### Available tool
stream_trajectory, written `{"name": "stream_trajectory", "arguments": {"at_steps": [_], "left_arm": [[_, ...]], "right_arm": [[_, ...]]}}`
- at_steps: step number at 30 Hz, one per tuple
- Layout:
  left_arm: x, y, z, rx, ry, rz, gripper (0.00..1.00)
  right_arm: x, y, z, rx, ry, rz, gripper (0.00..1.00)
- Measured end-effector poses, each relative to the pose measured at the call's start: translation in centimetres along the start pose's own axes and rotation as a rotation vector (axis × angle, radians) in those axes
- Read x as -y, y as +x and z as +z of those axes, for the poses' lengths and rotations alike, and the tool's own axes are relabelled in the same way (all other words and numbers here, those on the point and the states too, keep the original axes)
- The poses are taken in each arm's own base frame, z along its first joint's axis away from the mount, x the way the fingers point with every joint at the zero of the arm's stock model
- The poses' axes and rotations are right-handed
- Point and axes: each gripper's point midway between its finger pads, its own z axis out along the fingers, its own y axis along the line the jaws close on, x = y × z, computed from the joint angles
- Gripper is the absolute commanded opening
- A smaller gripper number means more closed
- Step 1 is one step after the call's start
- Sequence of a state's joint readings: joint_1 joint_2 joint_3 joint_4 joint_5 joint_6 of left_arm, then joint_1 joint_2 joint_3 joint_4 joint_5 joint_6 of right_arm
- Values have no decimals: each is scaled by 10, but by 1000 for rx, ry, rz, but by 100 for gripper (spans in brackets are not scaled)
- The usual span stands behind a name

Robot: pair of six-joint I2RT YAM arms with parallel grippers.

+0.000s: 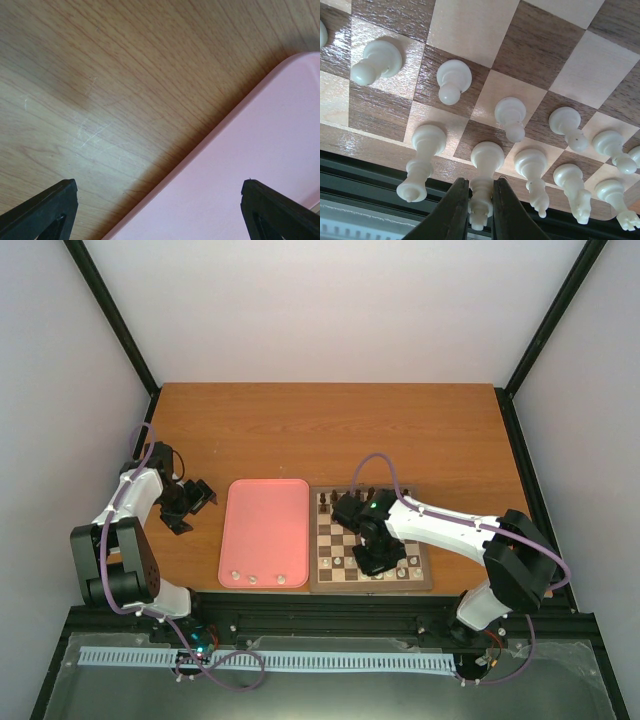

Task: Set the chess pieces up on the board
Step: Place the chess piece on the chessboard.

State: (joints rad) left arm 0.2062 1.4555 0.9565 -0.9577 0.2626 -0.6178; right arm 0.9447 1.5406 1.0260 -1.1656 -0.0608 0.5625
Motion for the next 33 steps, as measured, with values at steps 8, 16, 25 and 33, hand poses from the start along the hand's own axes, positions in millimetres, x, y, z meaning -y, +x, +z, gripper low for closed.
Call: {"name": "stream_trajectory", "arguments": {"at_steps": [8, 16, 25, 33], "left_arm": [[0, 0, 0, 0, 0, 0, 100], [0, 0, 0, 0, 0, 0, 100], [0, 0, 0, 0, 0, 0, 100], [0, 0, 0, 0, 0, 0, 100]], "right_arm": [[-1, 0, 0, 1, -3, 0, 8], [-3, -3, -1, 10, -14, -1, 8], [-5, -3, -1, 8, -24, -1, 9], [-5, -1, 0, 1, -27, 3, 17]]}}
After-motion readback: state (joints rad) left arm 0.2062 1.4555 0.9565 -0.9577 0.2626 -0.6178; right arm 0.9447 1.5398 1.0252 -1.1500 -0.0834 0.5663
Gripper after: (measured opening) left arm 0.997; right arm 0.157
